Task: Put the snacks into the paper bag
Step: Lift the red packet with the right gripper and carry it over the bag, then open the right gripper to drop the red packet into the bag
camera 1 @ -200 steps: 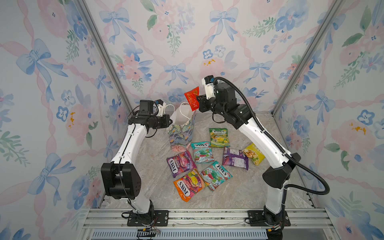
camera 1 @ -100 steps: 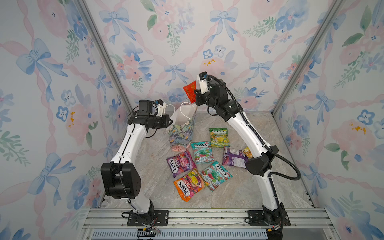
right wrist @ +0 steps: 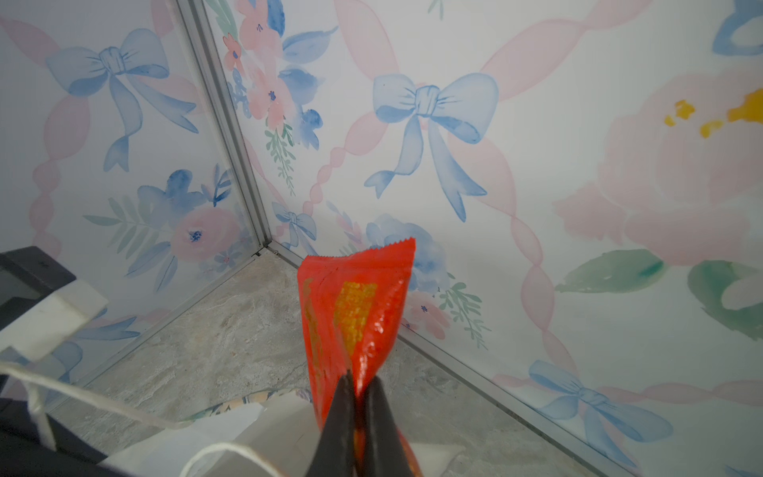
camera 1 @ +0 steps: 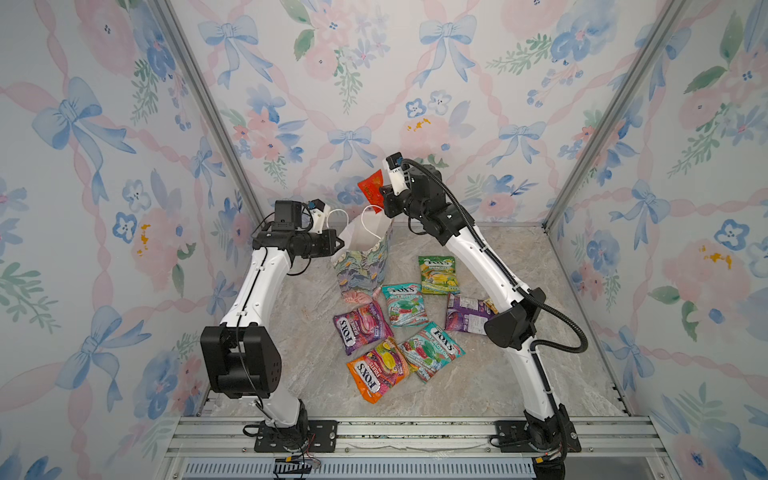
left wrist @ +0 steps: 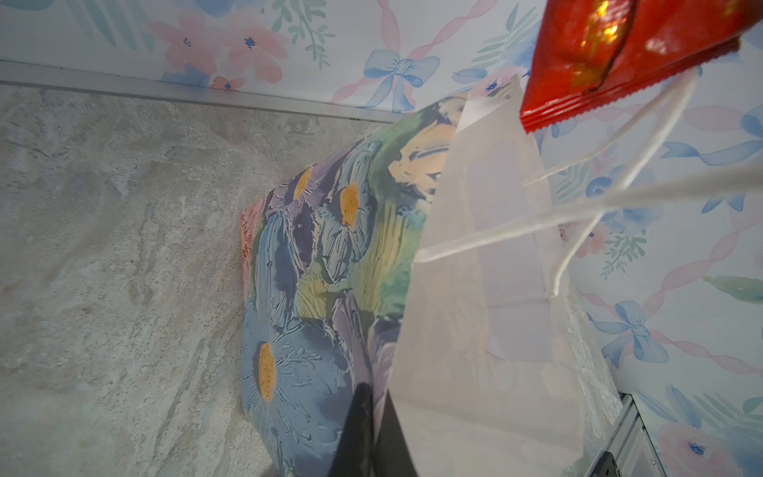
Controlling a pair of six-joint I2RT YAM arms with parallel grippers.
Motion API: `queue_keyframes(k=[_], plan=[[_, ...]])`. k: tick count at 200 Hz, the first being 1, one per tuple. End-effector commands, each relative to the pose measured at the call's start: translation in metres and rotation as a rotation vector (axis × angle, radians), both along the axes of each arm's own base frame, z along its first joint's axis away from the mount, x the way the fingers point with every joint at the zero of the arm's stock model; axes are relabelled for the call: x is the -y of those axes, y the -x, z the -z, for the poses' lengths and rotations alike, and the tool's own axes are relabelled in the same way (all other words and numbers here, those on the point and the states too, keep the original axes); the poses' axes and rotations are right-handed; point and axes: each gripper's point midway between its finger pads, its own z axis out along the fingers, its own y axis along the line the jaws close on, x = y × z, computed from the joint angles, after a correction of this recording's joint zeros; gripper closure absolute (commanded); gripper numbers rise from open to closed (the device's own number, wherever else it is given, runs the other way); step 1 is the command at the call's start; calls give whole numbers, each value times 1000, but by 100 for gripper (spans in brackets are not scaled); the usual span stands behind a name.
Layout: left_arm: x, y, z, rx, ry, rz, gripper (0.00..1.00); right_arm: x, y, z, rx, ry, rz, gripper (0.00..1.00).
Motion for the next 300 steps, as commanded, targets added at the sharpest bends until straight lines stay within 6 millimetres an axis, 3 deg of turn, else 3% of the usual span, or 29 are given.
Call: queue_keyframes(k=[1, 50, 131, 229, 252, 272, 300], plan=[[-2, 8, -1, -21, 24, 9, 100, -8, 22, -3, -5, 37, -74, 100], [-5, 8, -2, -18, 21, -4, 100, -15, 43, 15, -45, 127, -124, 100], [-18, 3, 1, -29, 1, -64, 100, -17, 72, 26, -75, 219, -179, 100], [-19, 3, 2, -27, 5, -65, 100, -26, 78, 62, -149, 289, -213, 97], [-19, 3, 1, -24, 5, -65, 100, -31, 80, 66, -159, 286, -220, 89], [-19, 3, 2, -27, 5, -65, 100, -32, 80, 61, -155, 270, -217, 75], [-18, 3, 2, -28, 5, -64, 100, -31, 79, 42, -131, 230, -198, 57]])
